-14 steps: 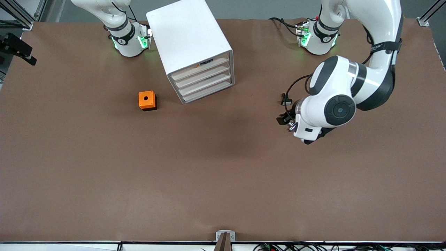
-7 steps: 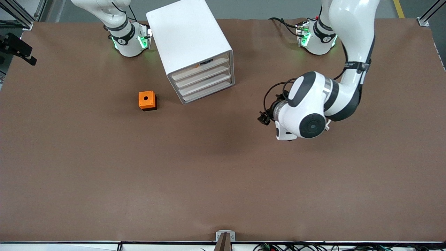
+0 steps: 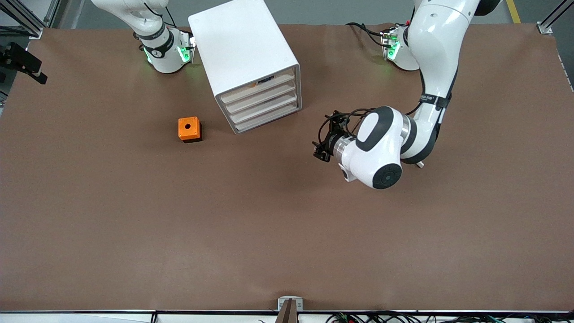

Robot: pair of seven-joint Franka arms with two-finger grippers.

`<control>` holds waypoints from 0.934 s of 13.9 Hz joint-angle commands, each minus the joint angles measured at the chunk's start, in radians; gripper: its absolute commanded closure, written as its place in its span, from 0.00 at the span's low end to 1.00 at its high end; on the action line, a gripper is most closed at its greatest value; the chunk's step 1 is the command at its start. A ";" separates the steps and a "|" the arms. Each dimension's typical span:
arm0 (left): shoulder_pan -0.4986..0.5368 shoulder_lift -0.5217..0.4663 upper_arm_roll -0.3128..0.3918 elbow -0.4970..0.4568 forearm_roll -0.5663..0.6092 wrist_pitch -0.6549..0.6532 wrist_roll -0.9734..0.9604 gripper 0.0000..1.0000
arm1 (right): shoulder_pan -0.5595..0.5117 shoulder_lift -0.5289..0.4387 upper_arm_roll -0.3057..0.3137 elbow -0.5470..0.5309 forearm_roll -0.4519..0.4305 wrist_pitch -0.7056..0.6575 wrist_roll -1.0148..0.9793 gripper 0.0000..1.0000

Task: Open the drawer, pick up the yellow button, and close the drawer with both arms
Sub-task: 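Reach the left gripper toward the white cabinet's drawer handle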

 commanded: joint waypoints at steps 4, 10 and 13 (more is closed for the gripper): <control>0.017 0.074 0.001 0.037 -0.195 -0.130 -0.236 0.00 | -0.004 0.077 0.004 0.013 -0.017 -0.007 -0.007 0.00; 0.006 0.114 -0.002 0.037 -0.320 -0.215 -0.528 0.00 | -0.009 0.211 0.004 0.033 0.001 0.006 -0.008 0.00; 0.006 0.140 -0.046 0.036 -0.354 -0.253 -0.609 0.00 | -0.024 0.276 -0.003 0.048 -0.015 0.009 -0.011 0.00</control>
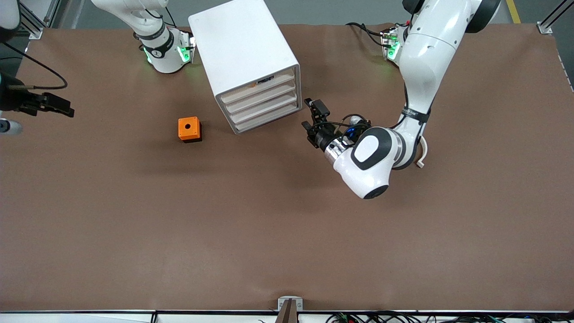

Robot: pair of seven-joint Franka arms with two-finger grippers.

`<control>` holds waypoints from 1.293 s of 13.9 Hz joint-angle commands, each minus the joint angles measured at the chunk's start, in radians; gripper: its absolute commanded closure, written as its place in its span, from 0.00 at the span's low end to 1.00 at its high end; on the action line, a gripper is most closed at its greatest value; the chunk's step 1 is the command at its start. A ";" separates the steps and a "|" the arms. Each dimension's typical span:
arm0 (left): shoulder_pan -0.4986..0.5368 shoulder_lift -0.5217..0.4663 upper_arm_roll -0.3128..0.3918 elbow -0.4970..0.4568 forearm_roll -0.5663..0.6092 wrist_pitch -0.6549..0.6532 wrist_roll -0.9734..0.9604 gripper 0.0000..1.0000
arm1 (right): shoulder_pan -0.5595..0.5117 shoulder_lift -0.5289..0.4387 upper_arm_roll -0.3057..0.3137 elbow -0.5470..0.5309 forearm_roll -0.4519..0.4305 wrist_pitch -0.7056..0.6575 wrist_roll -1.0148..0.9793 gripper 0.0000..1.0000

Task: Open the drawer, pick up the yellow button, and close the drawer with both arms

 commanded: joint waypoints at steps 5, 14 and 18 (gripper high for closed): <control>-0.023 0.052 -0.041 0.027 -0.043 -0.058 -0.077 0.42 | -0.023 0.060 0.003 0.049 -0.020 -0.011 0.002 0.00; -0.114 0.066 -0.039 0.016 -0.033 -0.058 -0.069 0.54 | -0.008 0.058 0.009 0.049 -0.002 -0.012 0.149 0.00; -0.166 0.066 -0.041 0.010 -0.032 -0.073 -0.069 0.53 | 0.017 0.057 0.009 0.046 0.055 -0.018 0.318 0.00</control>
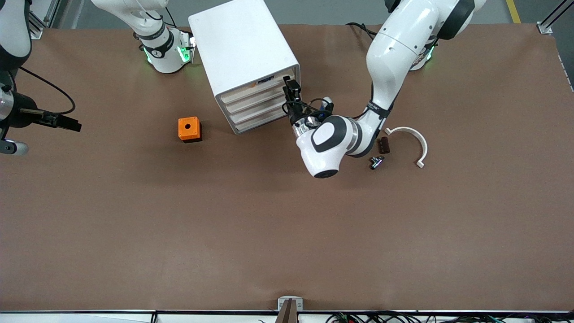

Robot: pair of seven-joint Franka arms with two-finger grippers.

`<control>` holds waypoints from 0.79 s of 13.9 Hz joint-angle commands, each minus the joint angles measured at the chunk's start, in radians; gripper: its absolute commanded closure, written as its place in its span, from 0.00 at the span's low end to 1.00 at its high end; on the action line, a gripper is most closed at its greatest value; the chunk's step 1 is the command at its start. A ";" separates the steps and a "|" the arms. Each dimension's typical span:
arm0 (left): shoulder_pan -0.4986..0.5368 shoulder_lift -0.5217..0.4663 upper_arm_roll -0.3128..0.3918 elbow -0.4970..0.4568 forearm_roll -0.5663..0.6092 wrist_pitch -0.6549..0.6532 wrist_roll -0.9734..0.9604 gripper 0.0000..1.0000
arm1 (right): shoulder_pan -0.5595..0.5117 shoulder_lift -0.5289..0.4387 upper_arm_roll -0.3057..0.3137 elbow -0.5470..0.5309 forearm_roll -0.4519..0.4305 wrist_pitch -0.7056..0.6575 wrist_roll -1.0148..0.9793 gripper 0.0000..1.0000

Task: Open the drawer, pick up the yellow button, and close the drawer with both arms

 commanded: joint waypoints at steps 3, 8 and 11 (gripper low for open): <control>-0.034 0.005 0.002 0.005 -0.006 -0.018 -0.002 0.54 | 0.009 0.000 0.000 0.011 0.114 -0.016 0.227 0.00; -0.033 0.011 0.002 0.008 -0.005 -0.018 0.021 0.88 | 0.026 0.000 0.000 0.008 0.112 -0.018 0.225 0.00; -0.030 0.023 0.008 0.010 -0.006 -0.016 0.049 0.92 | 0.023 0.000 0.000 0.008 0.112 -0.027 0.219 0.00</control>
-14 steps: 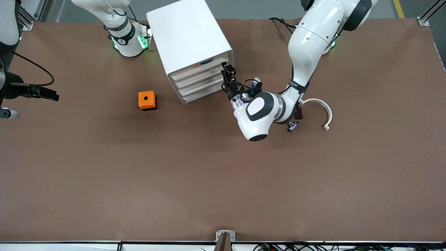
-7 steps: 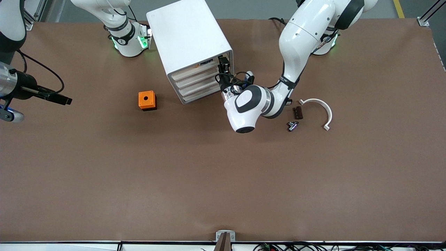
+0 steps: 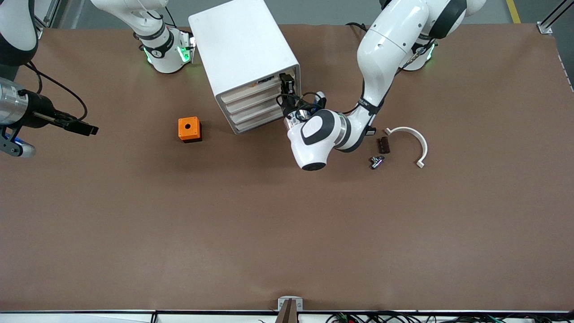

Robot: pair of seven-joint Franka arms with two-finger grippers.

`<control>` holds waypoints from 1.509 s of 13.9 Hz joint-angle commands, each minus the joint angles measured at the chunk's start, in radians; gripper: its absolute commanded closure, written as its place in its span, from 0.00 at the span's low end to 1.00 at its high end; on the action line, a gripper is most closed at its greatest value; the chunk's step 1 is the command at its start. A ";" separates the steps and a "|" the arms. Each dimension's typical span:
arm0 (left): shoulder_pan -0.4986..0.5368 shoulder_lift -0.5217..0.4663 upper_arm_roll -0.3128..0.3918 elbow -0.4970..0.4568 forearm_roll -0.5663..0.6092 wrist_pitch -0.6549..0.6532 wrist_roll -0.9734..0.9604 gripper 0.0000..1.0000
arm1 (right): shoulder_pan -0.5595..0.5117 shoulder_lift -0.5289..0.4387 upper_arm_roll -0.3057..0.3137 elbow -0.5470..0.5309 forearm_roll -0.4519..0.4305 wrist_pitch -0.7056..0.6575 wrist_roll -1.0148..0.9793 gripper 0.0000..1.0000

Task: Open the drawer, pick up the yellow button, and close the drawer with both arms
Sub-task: 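Pull the drawer open with the left gripper while the right gripper approaches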

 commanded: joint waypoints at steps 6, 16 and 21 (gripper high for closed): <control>0.042 0.023 0.010 0.013 -0.006 -0.014 0.039 0.89 | 0.002 0.000 0.000 0.008 0.019 -0.015 0.012 0.00; 0.166 0.021 0.010 0.030 -0.016 0.077 0.037 0.85 | 0.036 0.000 0.000 0.008 0.017 -0.012 0.050 0.00; 0.180 0.020 0.010 0.031 -0.017 0.088 0.039 0.85 | 0.138 -0.001 0.002 0.013 0.019 -0.009 0.201 0.00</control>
